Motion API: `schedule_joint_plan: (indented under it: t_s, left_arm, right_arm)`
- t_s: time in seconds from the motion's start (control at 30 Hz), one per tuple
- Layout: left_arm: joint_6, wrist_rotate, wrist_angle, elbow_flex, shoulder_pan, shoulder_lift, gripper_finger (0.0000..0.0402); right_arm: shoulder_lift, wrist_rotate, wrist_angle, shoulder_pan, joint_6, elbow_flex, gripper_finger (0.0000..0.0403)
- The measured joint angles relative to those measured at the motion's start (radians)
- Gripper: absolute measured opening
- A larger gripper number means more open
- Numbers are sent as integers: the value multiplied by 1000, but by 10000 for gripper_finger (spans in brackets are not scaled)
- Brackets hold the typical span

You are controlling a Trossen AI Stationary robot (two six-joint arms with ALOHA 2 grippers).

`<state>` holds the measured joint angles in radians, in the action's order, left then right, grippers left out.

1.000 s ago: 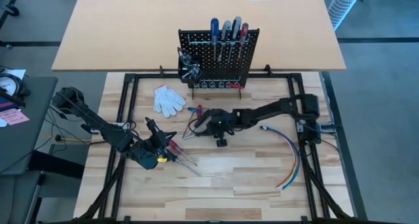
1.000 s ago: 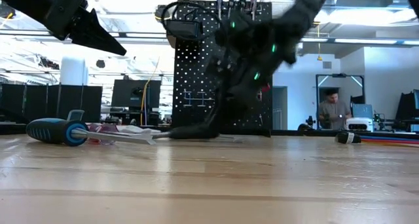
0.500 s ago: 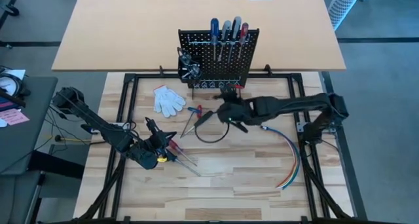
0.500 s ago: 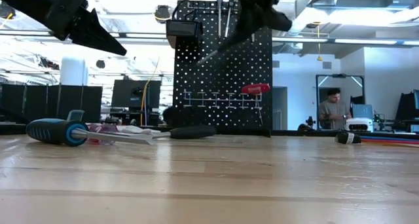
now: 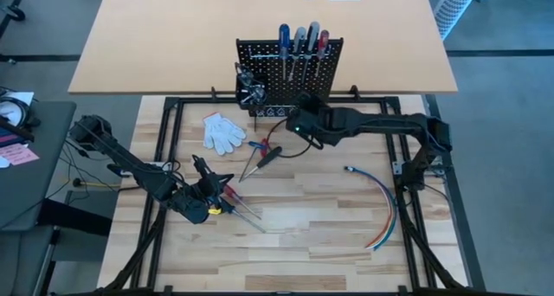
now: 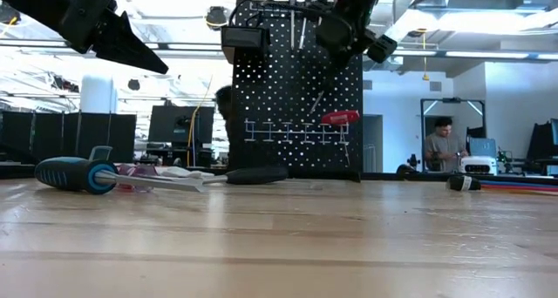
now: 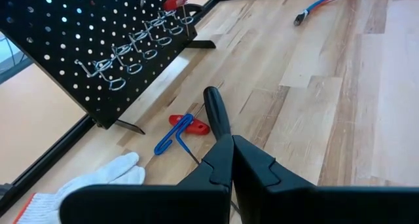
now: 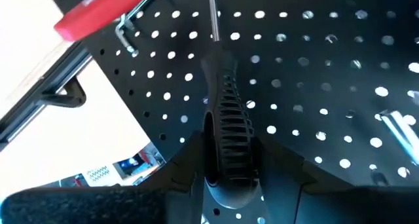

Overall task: Hang tools onto peg board
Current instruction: Hang the right black screwdriver in the peg board

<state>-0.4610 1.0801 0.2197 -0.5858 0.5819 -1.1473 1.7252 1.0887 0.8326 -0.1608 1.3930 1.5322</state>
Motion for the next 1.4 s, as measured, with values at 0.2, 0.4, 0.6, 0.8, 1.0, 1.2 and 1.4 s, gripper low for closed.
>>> schedule_joint_plan:
  t_s: [0.2, 0.4, 0.6, 0.8, 1.0, 1.2, 1.4]
  left_arm:
    - [-1, 0, -1, 0, 0, 0, 0]
    - [-2, 0, -1, 0, 0, 0, 0]
    - [-3, 0, -1, 0, 0, 0, 0]
    - [-3, 0, -1, 0, 0, 0, 0]
    - [-3, 0, -1, 0, 0, 0, 0]
    - [-4, 0, -1, 0, 0, 0, 0]
    - [-5, 0, -1, 0, 0, 0, 0]
  right_arm:
    - [0, -74, -2, 5, 38, 0, 113]
    - [0, -123, -1, 12, 39, 0, 113]
    - [0, -132, 5, 6, 41, 0, 113]
    - [0, -132, -31, -15, 77, -49, 113]
    - [0, -125, -85, -20, 87, -69, 113]
    - [0, -175, -90, -19, 174, -69, 114]
    - [-1, -226, -94, -30, 252, -69, 132]
